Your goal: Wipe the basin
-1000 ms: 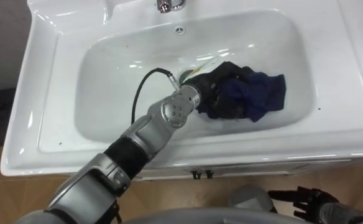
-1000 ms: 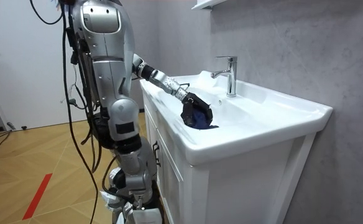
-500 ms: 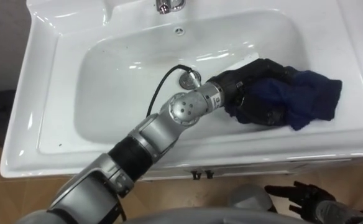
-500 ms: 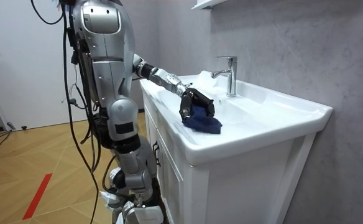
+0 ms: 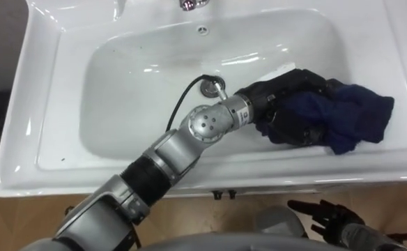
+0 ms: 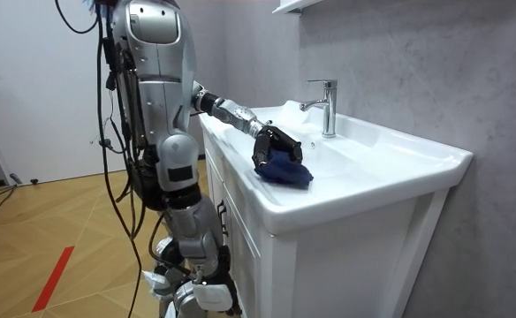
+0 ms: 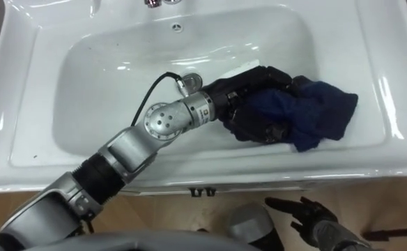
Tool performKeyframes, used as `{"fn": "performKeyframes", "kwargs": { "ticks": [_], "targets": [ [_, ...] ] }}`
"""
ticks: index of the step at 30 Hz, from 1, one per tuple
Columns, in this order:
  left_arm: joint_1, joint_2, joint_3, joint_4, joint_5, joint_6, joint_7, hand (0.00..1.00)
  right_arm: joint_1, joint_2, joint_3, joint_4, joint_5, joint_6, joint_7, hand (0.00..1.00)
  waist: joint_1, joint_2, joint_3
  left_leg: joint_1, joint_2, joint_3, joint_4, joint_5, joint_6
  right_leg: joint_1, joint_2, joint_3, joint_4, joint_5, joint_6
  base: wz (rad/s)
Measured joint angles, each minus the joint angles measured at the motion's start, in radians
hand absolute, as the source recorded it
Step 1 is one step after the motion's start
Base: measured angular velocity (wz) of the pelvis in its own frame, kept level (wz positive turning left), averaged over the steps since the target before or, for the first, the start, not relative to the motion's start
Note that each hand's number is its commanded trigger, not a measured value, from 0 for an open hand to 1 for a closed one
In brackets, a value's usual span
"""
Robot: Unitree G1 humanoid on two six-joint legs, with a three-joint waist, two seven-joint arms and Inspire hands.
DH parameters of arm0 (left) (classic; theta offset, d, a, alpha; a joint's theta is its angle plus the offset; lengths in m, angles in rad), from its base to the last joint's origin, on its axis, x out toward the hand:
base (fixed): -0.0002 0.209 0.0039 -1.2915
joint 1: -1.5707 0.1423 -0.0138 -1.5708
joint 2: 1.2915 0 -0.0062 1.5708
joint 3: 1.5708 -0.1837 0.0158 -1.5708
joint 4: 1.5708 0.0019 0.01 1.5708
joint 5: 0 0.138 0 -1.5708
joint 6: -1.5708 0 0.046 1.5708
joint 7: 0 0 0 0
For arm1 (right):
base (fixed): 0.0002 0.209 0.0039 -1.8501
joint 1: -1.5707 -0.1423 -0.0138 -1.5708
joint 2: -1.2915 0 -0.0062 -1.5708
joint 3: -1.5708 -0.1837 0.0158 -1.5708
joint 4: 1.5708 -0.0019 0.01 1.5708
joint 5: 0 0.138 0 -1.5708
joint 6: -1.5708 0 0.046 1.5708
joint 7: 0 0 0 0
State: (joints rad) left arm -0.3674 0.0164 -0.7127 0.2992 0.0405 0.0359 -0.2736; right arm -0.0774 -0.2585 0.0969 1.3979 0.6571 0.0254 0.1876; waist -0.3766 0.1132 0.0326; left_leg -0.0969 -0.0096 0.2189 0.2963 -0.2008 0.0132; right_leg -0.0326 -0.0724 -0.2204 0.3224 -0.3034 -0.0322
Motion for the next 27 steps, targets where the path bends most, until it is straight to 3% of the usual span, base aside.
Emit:
{"fn": "performKeyframes", "kwargs": {
  "ticks": [8,13,18,22,27],
  "targets": [
    [0.029,0.006,0.003,0.018,0.042,-0.009,0.027,1.00,0.001,-0.003,-0.001,0.003,-0.010,0.022,0.012,0.00,0.001,-0.002,-0.0003,0.022,0.016,0.019,-0.014,-0.002,0.001,0.034,0.015,0.006,-0.047,0.016,-0.006,-0.04],
    [0.054,0.042,0.025,0.048,0.171,-0.022,0.055,1.00,0.003,-0.005,-0.011,0.003,-0.036,0.030,0.022,0.00,0.000,0.001,-0.0018,0.040,0.019,0.018,-0.022,-0.002,0.001,0.053,0.022,0.007,-0.060,0.019,-0.010,0.01],
    [0.054,0.042,0.043,0.081,0.316,-0.021,0.102,1.00,0.017,-0.027,-0.012,-0.003,-0.036,0.033,0.035,0.00,0.000,0.021,-0.0079,0.040,0.022,0.020,-0.022,-0.002,0.001,0.052,0.023,0.008,-0.058,0.020,-0.012,-0.01],
    [0.054,0.047,0.048,0.102,0.383,-0.021,0.157,1.00,0.032,-0.046,-0.012,-0.002,-0.043,0.039,0.033,0.00,-0.001,0.036,-0.0042,0.055,0.024,0.027,-0.024,-0.002,0.001,0.052,0.023,0.018,-0.043,0.020,-0.012,-0.11],
    [0.040,0.045,0.052,0.124,0.485,-0.019,0.190,1.00,0.041,-0.069,-0.067,0.007,-0.149,0.054,0.033,0.00,-0.007,0.037,-0.0028,0.054,0.017,0.035,-0.024,-0.002,0.001,0.033,0.018,0.028,-0.019,0.008,-0.012,-0.03]
  ]
}}
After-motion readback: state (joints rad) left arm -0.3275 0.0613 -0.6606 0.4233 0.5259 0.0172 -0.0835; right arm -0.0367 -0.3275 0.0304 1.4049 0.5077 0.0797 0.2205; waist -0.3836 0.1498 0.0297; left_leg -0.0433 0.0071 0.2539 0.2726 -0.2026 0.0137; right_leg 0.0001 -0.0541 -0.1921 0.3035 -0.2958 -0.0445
